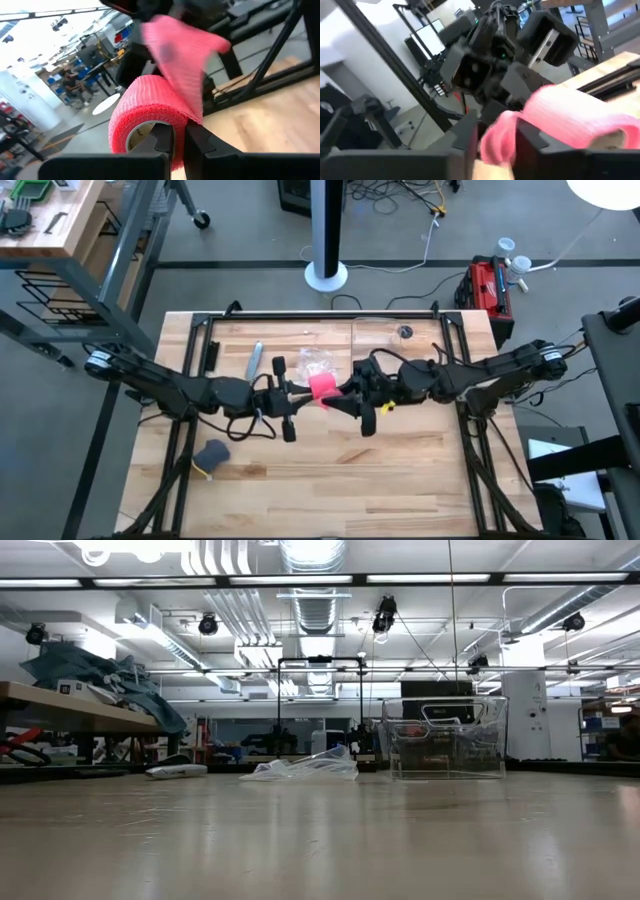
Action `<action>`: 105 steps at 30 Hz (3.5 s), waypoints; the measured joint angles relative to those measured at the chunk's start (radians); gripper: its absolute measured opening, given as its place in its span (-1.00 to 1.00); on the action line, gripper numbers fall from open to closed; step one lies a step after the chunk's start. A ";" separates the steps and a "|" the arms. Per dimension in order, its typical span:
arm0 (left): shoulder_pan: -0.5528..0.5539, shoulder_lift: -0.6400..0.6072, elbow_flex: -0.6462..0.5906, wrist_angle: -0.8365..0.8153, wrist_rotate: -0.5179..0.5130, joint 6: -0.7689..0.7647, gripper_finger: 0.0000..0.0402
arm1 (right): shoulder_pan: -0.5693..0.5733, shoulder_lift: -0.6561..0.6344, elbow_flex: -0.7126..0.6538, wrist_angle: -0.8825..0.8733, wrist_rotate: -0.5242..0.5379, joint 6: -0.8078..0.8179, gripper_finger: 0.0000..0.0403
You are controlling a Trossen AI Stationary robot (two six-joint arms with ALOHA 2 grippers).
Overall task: Roll bandage
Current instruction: Roll the pink bandage
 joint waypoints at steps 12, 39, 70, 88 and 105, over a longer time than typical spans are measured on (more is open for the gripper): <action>-0.019 0.021 -0.002 -0.006 0.021 0.071 -0.96 | -0.035 -0.005 0.162 -0.176 0.060 -0.046 0.03; -0.066 -0.043 0.007 0.172 0.257 -0.014 -0.96 | 0.009 -0.065 -0.001 -0.496 -0.071 -0.522 -0.06; -0.071 -0.033 0.007 0.183 0.142 0.029 -0.96 | 0.042 0.026 -0.151 0.056 -0.015 -0.456 -0.94; -0.072 -0.022 0.006 0.112 0.182 0.069 -0.96 | 0.066 0.018 -0.022 0.052 -0.168 -0.272 -1.00; -0.074 -0.030 0.006 0.096 0.075 0.050 -0.96 | 0.090 0.018 -0.016 0.051 -0.138 -0.203 -1.00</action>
